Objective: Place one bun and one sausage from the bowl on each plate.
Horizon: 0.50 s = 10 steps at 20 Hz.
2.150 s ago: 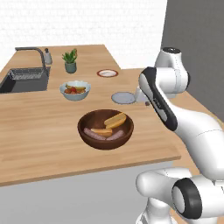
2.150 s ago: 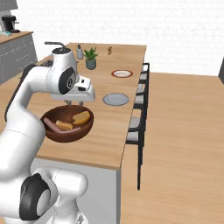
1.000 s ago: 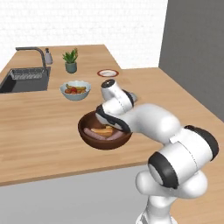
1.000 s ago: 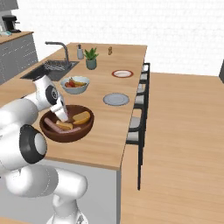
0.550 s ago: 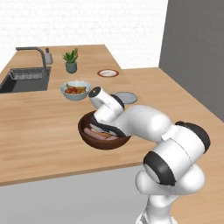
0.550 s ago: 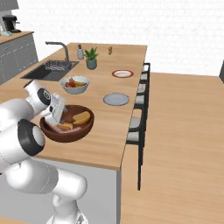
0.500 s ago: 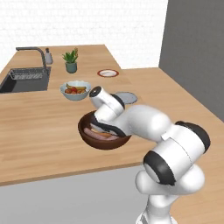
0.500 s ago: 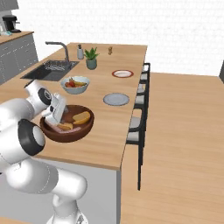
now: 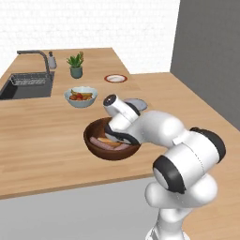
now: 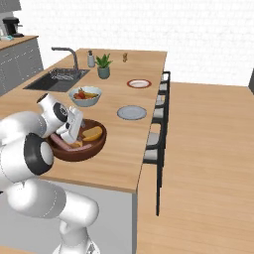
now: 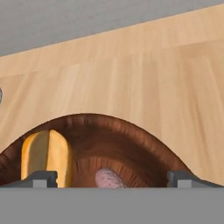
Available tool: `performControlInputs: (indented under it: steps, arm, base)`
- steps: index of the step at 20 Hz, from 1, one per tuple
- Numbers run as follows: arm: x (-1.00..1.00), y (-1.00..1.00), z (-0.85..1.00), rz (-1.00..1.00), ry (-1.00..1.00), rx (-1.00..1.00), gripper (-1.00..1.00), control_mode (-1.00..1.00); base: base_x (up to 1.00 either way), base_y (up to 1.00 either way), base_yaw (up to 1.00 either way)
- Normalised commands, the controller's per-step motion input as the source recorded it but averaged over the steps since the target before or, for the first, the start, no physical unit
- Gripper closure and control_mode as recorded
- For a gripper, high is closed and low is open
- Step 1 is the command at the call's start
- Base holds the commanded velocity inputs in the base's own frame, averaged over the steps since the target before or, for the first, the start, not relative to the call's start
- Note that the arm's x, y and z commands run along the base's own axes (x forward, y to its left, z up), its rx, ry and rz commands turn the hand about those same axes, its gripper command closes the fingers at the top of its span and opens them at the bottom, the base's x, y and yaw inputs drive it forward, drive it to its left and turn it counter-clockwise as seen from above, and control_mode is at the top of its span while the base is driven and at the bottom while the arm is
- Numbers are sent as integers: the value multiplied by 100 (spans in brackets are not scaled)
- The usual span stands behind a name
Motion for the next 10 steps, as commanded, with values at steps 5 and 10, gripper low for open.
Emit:
performControlInputs:
  steps: [5, 10]
  arm:
    - [21, 0, -5, 0, 0, 0, -100, -100]
    - [23, 0, -19, 0, 0, 0, -100, -100]
  base:
    - [0, 0, 0]
    - [0, 0, 0]
